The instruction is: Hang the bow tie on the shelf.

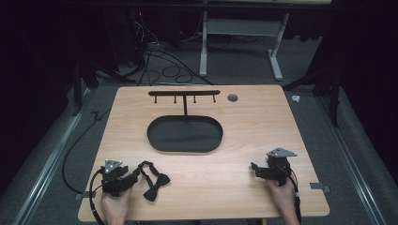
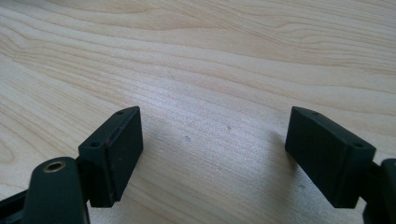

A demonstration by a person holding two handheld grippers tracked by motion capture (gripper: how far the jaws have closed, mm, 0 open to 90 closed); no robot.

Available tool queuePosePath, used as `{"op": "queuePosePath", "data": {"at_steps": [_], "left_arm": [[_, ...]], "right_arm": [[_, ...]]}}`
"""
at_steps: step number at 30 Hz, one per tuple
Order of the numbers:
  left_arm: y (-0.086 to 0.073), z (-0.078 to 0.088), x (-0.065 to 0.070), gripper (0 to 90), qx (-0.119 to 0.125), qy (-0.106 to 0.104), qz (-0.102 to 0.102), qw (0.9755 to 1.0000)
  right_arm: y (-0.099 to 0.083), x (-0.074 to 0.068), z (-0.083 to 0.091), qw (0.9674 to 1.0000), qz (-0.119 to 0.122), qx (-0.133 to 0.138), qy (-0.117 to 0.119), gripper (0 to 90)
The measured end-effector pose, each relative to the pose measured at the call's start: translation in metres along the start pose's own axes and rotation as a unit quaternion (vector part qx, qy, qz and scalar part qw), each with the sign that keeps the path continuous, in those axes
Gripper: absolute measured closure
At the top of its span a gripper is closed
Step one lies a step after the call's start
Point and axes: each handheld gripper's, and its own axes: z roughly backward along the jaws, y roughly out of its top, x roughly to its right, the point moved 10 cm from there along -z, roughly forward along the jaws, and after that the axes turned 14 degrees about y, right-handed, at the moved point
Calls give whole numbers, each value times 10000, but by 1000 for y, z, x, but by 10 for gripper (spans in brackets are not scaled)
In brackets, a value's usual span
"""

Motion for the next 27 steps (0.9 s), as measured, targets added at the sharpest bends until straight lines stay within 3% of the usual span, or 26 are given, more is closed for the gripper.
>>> {"op": "queuePosePath", "data": {"at_steps": [5, 11, 13, 17, 20, 27], "left_arm": [[5, -2, 9, 490, 18, -87, 12, 10000], [3, -9, 15, 574, -143, 3, -184, 9997], [1, -12, 16, 651, -181, 97, -354, 9992], [-1, -13, 16, 743, -182, 142, -488, 9985], [-1, -13, 16, 824, -171, 138, -525, 9984], [0, -14, 16, 872, -175, 84, -528, 9984]], "right_arm": [[0, 0, 0, 10000, 1, 4, -3, 202], [0, 0, 0, 10000, 5, 4, 3, 202], [0, 0, 0, 10000, 1, 4, 7, 202], [0, 0, 0, 10000, 11, 4, 5, 201], [0, 0, 0, 10000, 15, 4, 7, 201], [0, -1, 0, 10000, 7, 3, 9, 201]]}}
